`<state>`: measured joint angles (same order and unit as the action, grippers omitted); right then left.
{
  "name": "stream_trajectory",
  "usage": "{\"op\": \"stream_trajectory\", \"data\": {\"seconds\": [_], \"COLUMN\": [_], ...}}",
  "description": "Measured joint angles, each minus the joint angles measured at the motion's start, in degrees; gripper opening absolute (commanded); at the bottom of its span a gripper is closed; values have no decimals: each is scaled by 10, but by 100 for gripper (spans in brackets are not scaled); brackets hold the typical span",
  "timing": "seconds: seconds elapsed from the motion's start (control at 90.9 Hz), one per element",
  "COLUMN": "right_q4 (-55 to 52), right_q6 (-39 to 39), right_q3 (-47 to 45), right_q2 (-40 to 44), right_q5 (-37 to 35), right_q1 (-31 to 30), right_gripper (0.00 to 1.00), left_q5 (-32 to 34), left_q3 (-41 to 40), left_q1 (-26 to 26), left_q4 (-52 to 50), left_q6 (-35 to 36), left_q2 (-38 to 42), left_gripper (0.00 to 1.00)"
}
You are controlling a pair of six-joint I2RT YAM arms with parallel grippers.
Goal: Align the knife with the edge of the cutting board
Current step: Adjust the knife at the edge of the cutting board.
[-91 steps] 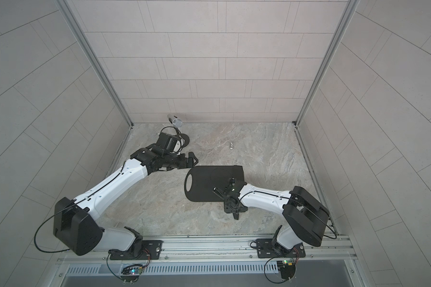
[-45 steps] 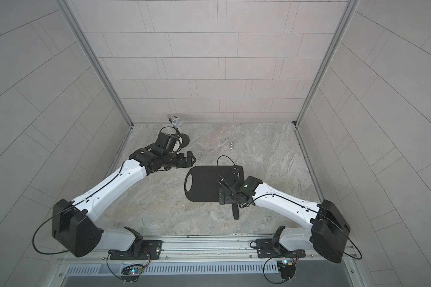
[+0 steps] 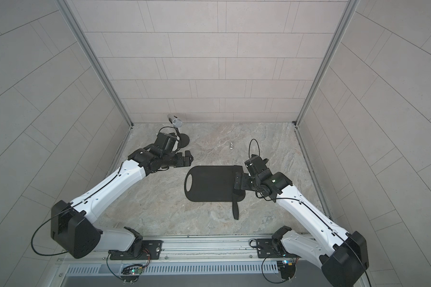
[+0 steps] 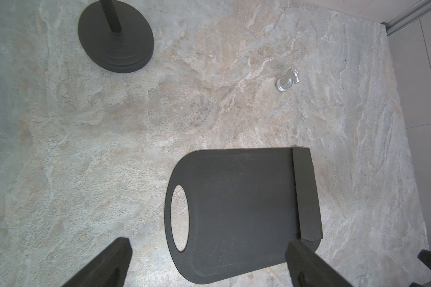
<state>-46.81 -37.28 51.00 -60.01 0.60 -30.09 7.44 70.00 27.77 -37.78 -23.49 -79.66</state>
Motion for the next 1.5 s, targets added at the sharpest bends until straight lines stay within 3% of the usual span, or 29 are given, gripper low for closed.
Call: {"op": "stream_trajectory", "data": {"seconds": [0.297,0.627,0.991,1.497], "right_q4": [27,56,85,117], "right_q6": [11,-39,-96,-130], "right_q3": [-26,-93,-101,-116], "right_q2": [-37,-83,-148,-191], "right_q5": [54,45,19,-2], "right_q1": [21,-73,-130,-152], "right_gripper": [100,99,80,54], "left_q5": [23,26,13,-10], "left_q3": [-3,-3,-3,-3], "left_q1": [0,0,0,0], "left_q4": [0,0,0,1], "left_q6": [2,5,4,4], "left_q2": [0,-12,-23,-24], "left_gripper": [100,100,100,100]}}
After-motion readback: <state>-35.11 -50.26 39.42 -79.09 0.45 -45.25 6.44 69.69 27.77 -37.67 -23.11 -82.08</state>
